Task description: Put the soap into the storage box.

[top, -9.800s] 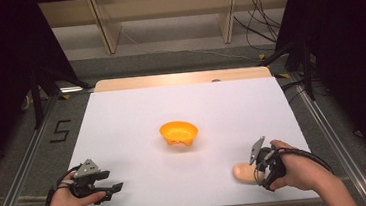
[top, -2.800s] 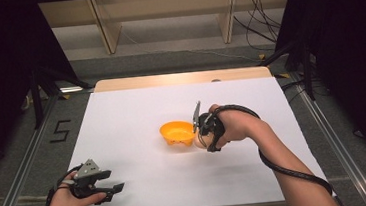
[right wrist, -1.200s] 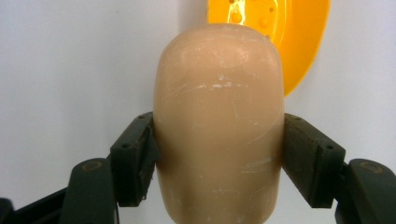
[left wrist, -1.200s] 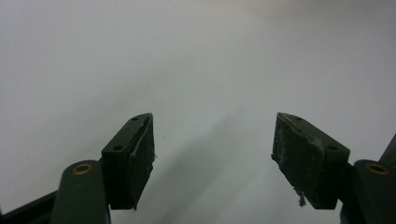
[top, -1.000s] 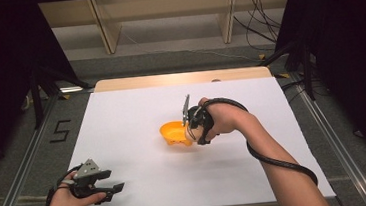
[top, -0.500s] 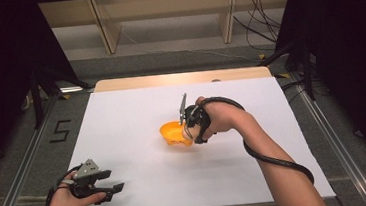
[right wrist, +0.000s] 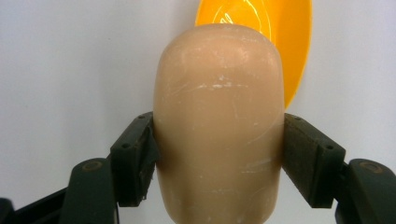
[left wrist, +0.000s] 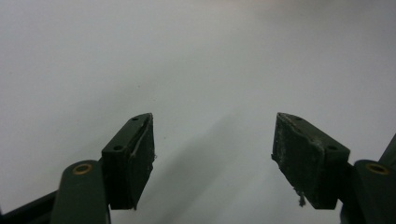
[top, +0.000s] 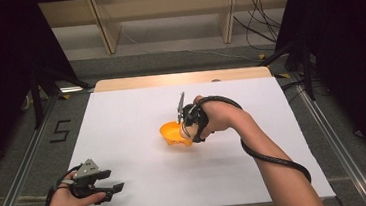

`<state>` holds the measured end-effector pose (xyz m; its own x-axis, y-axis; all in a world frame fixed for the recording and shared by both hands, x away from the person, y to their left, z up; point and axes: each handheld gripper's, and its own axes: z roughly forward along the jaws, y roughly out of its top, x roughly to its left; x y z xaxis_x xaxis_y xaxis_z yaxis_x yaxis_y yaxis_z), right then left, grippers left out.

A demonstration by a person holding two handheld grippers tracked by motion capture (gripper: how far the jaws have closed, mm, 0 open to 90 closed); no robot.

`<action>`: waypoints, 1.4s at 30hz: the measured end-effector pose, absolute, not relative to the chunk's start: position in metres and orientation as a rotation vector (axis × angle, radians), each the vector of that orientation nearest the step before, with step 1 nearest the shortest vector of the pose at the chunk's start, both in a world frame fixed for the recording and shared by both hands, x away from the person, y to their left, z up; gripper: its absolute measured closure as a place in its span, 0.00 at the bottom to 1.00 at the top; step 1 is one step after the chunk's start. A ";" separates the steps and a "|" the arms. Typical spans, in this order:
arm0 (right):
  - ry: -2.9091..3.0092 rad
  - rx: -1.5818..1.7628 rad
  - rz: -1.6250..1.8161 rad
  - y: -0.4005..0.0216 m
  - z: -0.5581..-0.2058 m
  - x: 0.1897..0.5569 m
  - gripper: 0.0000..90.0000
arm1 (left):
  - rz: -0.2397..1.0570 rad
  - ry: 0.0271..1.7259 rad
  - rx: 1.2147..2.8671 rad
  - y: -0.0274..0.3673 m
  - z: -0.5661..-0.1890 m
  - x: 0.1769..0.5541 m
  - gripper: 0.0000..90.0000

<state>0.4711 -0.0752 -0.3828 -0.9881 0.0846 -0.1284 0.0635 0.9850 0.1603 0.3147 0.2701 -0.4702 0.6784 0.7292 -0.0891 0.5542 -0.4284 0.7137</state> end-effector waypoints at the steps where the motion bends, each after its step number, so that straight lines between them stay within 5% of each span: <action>1: 2.995 0.112 0.235 -0.075 -0.383 0.471 0.37 | 0.301 0.982 2.145 0.270 -0.470 0.315 0.33; 42: 2.985 0.067 0.277 -0.059 -0.382 0.480 0.37 | 0.286 0.972 2.135 0.271 -0.469 0.314 0.33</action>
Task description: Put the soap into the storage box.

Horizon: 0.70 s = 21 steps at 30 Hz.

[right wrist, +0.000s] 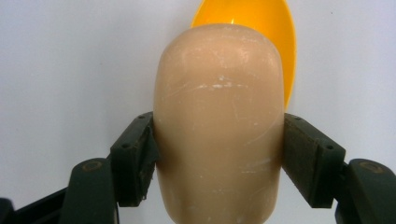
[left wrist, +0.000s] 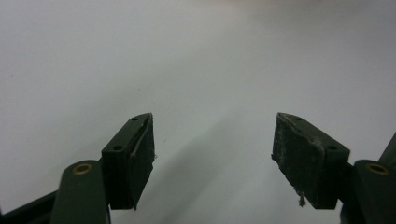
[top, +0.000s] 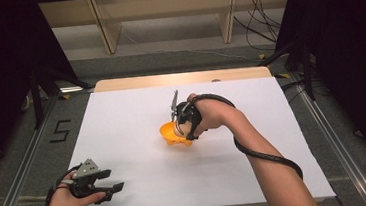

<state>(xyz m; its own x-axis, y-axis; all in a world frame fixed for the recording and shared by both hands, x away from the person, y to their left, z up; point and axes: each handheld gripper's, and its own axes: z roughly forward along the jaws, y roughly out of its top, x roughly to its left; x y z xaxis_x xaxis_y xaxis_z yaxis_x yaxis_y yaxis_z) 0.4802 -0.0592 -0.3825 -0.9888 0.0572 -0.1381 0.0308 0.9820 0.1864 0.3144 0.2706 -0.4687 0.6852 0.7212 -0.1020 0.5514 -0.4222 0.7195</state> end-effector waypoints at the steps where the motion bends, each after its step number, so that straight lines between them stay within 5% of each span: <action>1: 2.981 0.093 0.263 -0.058 -0.382 0.479 0.37 | 0.286 0.973 2.134 0.270 -0.469 0.314 0.33; 21: 2.957 0.019 0.305 -0.051 -0.381 0.485 0.37 | 0.287 0.975 2.133 0.270 -0.469 0.314 0.33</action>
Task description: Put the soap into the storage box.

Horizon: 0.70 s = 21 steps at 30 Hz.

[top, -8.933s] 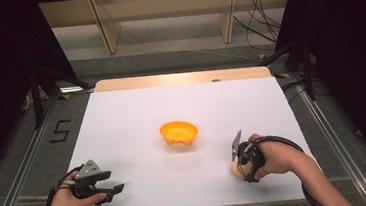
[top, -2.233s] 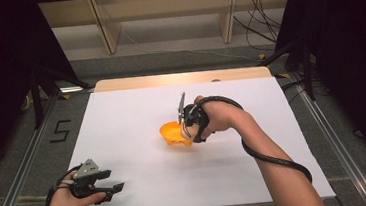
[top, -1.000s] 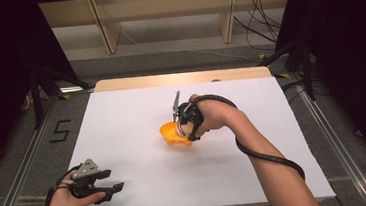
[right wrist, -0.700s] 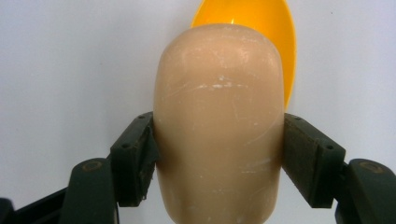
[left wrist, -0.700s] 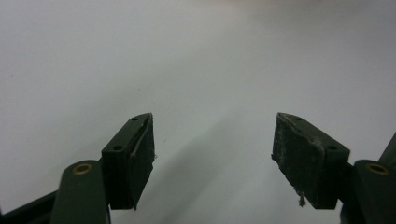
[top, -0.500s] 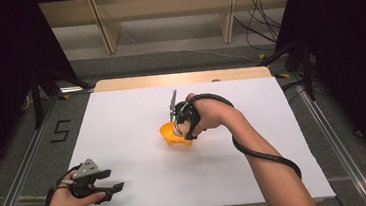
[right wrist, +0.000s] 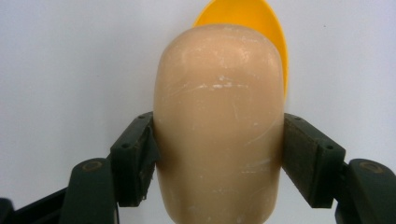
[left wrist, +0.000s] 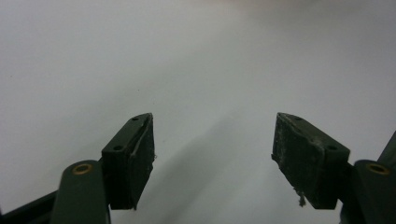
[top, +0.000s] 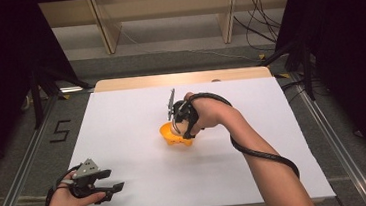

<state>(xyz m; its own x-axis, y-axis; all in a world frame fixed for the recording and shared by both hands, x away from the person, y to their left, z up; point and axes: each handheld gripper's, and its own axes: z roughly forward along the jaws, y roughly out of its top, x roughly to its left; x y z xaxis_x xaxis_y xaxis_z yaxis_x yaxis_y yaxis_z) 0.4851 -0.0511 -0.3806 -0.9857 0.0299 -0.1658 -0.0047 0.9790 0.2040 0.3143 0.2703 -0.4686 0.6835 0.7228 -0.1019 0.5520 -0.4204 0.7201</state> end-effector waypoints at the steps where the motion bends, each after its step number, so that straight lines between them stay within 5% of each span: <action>1: 2.960 0.006 0.309 -0.050 -0.381 0.486 0.37 | 0.287 0.974 2.133 0.270 -0.469 0.314 0.33; 21: 2.967 0.049 0.325 -0.042 -0.382 0.488 0.37 | 0.280 0.973 2.132 0.271 -0.468 0.314 0.33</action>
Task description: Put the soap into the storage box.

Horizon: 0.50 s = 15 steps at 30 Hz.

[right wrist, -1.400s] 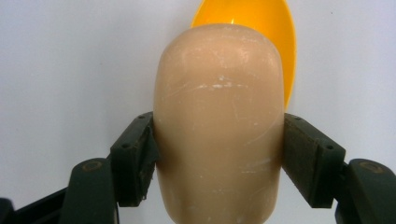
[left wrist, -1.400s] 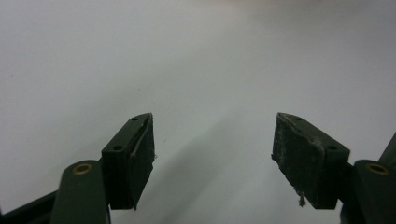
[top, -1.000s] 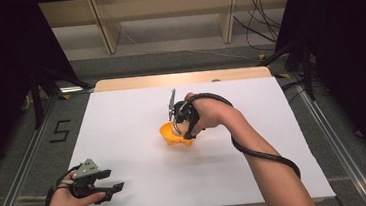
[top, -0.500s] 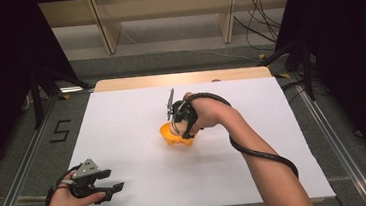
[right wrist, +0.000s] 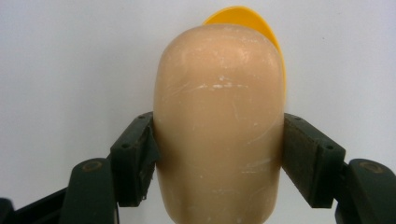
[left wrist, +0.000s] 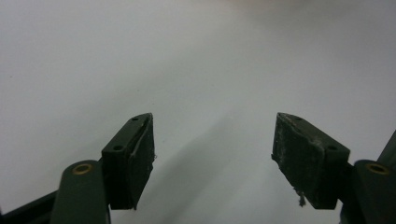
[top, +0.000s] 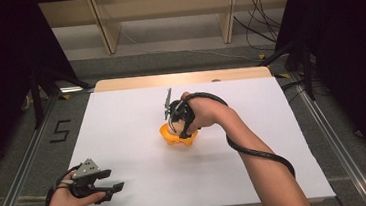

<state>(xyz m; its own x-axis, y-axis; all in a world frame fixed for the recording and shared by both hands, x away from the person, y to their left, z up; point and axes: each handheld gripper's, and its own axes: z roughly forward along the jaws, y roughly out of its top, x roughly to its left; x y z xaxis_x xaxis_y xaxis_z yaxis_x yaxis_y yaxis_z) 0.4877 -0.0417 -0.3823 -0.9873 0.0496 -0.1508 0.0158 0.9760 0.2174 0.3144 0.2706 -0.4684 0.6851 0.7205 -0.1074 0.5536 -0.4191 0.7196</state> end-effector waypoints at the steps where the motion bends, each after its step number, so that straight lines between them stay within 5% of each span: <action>1: 2.964 0.052 0.317 -0.041 -0.382 0.488 0.37 | 0.282 0.971 2.133 0.271 -0.468 0.315 0.33; 15: 2.969 0.039 0.331 -0.037 -0.384 0.491 0.37 | 0.282 0.971 2.133 0.271 -0.468 0.315 0.33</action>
